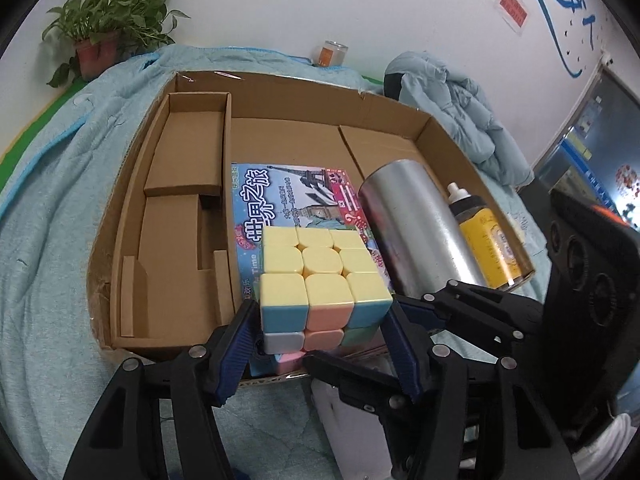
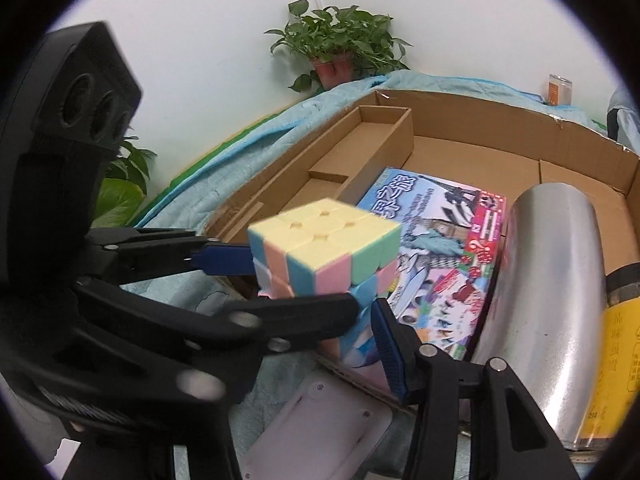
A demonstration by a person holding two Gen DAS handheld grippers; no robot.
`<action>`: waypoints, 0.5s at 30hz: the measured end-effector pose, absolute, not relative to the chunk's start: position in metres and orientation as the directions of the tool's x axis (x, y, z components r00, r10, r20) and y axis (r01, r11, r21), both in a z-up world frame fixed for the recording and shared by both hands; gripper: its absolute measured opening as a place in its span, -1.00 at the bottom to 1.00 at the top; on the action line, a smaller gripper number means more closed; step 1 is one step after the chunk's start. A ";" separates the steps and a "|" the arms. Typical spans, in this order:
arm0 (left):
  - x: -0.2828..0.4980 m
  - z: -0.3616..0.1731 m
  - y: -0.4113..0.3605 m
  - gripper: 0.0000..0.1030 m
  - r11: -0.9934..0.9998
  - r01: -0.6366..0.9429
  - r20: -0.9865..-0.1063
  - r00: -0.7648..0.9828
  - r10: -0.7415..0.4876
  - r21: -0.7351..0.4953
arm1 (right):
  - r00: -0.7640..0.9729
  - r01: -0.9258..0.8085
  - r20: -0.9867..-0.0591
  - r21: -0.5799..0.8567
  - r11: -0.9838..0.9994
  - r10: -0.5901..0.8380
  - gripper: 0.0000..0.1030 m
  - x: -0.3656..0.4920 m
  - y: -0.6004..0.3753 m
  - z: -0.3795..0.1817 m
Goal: Organize rigid objects
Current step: 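Lower the cube onto the game box and open both grippers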
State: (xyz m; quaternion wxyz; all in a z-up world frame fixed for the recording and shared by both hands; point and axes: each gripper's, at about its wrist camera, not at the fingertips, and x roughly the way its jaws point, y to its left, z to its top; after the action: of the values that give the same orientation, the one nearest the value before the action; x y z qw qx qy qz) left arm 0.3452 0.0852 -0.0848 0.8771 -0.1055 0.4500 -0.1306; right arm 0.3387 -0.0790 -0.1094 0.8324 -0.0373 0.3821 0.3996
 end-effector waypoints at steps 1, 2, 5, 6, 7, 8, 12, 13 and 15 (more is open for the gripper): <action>0.344 -0.082 0.089 0.14 0.942 0.132 -0.753 0.570 -0.327 -0.309 | 0.384 -0.692 -0.671 0.245 0.679 0.634 -0.07 0.339 -0.079 -0.108; 0.343 -0.080 0.094 0.15 0.941 0.123 -0.747 0.578 -0.327 -0.317 | 0.379 -0.691 -0.679 0.245 0.681 0.629 -0.07 0.340 -0.079 -0.107; 0.344 -0.077 0.109 0.16 0.918 0.107 -0.725 0.581 -0.370 -0.383 | 0.365 -0.690 -0.691 0.249 0.680 0.624 -0.07 0.339 -0.082 -0.104; 0.344 -0.076 0.112 0.17 0.912 0.107 -0.721 0.579 -0.381 -0.396 | 0.367 -0.687 -0.691 0.250 0.682 0.623 -0.07 0.341 -0.082 -0.104; 0.345 -0.076 0.113 0.17 0.910 0.109 -0.720 0.577 -0.386 -0.400 | 0.365 -0.686 -0.691 0.253 0.682 0.624 -0.09 0.342 -0.082 -0.103; 0.346 -0.076 0.113 0.13 0.907 0.108 -0.718 0.576 -0.390 -0.406 | 0.362 -0.686 -0.694 0.253 0.682 0.622 -0.18 0.343 -0.082 -0.104; 0.346 -0.076 0.112 -0.10 0.898 0.118 -0.714 0.567 -0.411 -0.423 | 0.349 -0.668 -0.710 0.269 0.694 0.612 -0.59 0.350 -0.081 -0.108; 0.343 -0.075 0.110 -0.10 0.902 0.127 -0.716 0.566 -0.408 -0.414 | 0.355 -0.656 -0.715 0.268 0.706 0.602 -0.60 0.353 -0.082 -0.109; 0.336 -0.076 0.101 -0.10 0.910 0.150 -0.731 0.552 -0.402 -0.387 | 0.354 -0.651 -0.714 0.275 0.707 0.604 -0.60 0.354 -0.085 -0.109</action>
State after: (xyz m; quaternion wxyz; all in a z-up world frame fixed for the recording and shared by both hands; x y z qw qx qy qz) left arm 0.3361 0.1008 -0.0761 0.8694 -0.1412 0.4460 -0.1587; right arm 0.3544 -0.0849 -0.1088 0.8224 -0.0282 0.4210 0.3817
